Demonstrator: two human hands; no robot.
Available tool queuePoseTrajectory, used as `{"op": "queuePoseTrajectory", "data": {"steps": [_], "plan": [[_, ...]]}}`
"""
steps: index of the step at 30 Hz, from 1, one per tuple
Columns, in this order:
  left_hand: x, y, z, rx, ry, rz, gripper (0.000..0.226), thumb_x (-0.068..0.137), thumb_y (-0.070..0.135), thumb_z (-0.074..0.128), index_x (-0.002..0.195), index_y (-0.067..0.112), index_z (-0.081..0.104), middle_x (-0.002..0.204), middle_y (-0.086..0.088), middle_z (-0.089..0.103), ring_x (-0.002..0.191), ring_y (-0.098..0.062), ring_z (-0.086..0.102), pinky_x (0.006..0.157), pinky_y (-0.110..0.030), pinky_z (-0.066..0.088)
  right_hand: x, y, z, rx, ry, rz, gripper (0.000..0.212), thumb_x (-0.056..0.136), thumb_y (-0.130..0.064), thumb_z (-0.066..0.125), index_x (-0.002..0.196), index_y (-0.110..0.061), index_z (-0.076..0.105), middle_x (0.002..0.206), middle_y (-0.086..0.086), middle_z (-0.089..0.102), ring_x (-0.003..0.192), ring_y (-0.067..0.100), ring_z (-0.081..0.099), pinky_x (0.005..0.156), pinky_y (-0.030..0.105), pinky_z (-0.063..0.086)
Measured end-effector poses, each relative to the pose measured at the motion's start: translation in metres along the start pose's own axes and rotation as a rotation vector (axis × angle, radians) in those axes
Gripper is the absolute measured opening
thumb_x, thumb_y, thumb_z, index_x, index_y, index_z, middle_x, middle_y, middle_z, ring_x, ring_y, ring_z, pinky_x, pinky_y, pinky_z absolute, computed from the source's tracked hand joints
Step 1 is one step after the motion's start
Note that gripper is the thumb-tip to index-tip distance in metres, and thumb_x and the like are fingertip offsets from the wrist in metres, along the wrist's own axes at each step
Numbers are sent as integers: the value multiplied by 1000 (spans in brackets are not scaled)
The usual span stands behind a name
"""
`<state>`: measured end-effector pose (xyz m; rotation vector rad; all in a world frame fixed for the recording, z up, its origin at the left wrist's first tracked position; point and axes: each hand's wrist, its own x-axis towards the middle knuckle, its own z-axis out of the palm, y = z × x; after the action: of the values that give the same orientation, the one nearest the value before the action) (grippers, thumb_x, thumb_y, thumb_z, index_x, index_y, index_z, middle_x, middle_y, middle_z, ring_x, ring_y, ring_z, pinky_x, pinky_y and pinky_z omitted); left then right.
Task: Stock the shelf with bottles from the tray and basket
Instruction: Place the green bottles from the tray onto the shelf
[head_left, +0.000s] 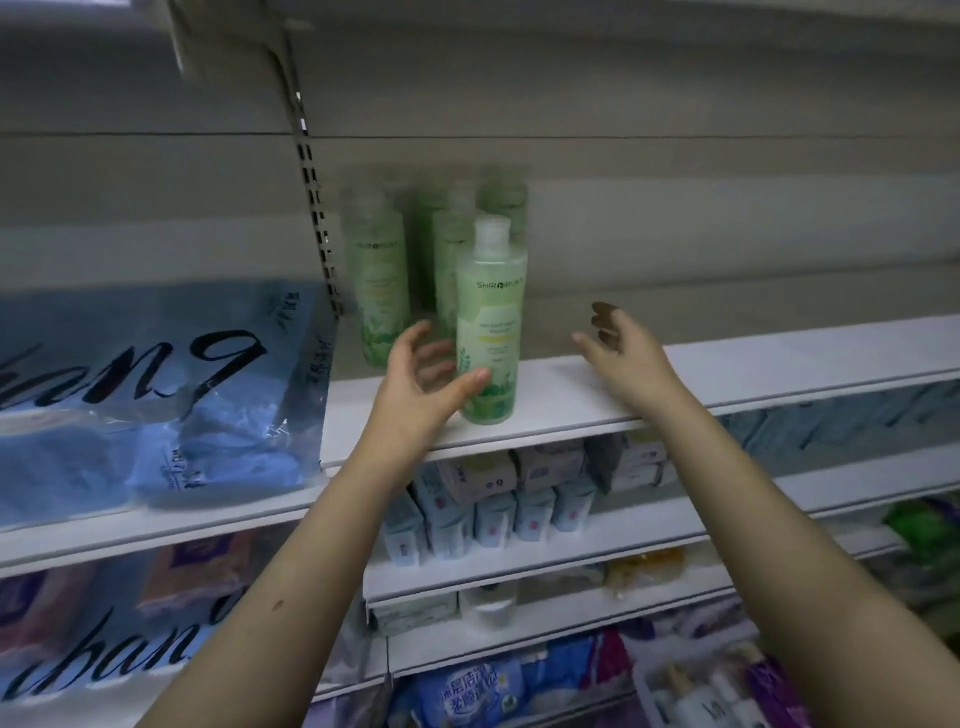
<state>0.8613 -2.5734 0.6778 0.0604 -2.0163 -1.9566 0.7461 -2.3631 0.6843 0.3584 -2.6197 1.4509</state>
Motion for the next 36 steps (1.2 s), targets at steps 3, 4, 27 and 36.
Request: {"op": "queuePoseTrajectory", "data": {"steps": [3,4,27,36], "plan": [[-16,6,1,-30,101,69,81,71,31,74,140,24,31,130,4,49,120,-12,54,103,-33,46,-53,-4,-16,111,124,3,51,95,-32,59,143,-16,45,142,0,51,129,15,50,100,26,40],[-25,8,3,-23,132,103,74,75,29,73,137,26,33,129,6,50,121,-12,54,105,-35,44,-71,-7,-21,155,157,5,48,96,-32,59,141,-19,47,140,-3,52,127,13,50,99,25,41],[-293,19,317,-197,-635,-77,51,79,39,63,129,36,51,130,15,58,113,7,57,86,-10,49,-440,107,-285,250,733,334,47,92,-30,62,129,-53,46,140,-24,46,127,5,50,100,29,42],[-371,43,460,-270,-859,-104,43,93,12,57,135,19,50,130,5,58,104,13,58,87,-7,47,-535,150,-394,229,948,407,54,93,-30,61,142,-43,42,145,-17,44,129,5,48,100,29,40]]}}
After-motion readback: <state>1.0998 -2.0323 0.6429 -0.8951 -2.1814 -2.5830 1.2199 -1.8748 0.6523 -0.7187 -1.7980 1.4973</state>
